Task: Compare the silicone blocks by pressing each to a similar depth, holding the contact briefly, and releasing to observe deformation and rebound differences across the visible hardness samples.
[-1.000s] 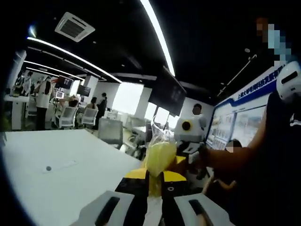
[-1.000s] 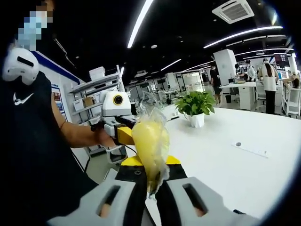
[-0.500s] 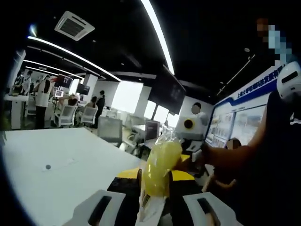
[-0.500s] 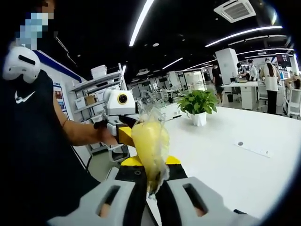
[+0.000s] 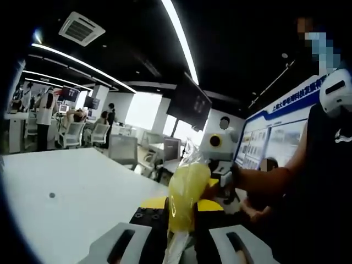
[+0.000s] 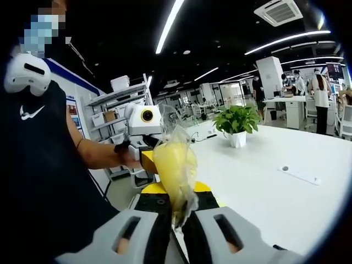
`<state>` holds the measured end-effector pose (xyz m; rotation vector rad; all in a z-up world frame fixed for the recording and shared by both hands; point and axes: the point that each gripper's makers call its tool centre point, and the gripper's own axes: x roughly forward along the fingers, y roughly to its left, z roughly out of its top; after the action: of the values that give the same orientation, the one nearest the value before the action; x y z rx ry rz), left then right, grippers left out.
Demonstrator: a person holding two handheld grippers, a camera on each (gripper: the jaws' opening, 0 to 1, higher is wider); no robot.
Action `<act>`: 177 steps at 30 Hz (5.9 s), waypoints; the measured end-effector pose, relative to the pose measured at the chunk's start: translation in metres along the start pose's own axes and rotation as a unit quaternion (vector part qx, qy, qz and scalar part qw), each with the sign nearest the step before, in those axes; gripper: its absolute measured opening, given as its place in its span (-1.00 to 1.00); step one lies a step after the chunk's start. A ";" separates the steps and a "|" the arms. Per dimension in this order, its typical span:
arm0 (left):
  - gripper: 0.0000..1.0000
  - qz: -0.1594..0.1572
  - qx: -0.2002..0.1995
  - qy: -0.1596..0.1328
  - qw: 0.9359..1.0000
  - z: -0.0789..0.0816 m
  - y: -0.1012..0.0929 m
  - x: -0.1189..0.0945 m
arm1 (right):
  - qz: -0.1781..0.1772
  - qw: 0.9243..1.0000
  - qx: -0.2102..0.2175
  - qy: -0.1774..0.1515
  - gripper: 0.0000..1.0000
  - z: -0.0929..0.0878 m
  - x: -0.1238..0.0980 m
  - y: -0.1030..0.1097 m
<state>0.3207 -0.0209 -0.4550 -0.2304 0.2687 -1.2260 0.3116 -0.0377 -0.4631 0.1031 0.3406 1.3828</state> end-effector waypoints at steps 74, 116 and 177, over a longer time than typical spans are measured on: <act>-0.95 0.008 -0.105 -0.063 0.992 0.021 0.026 0.013 | -0.304 0.945 -0.077 -0.095 0.93 -0.019 -0.098 -0.063; -0.94 0.037 -0.307 -0.126 0.942 -0.024 0.100 0.006 | -0.386 0.922 0.010 0.019 0.93 -0.210 -0.153 -0.098; -0.91 0.237 -0.566 -0.014 0.789 -0.270 0.194 0.068 | -0.383 0.922 0.047 0.009 0.93 -0.232 -0.160 -0.113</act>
<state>0.4274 -0.0312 -0.7773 -1.1486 0.9704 -0.4190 0.3261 -0.2441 -0.6851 0.0277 0.4051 0.5895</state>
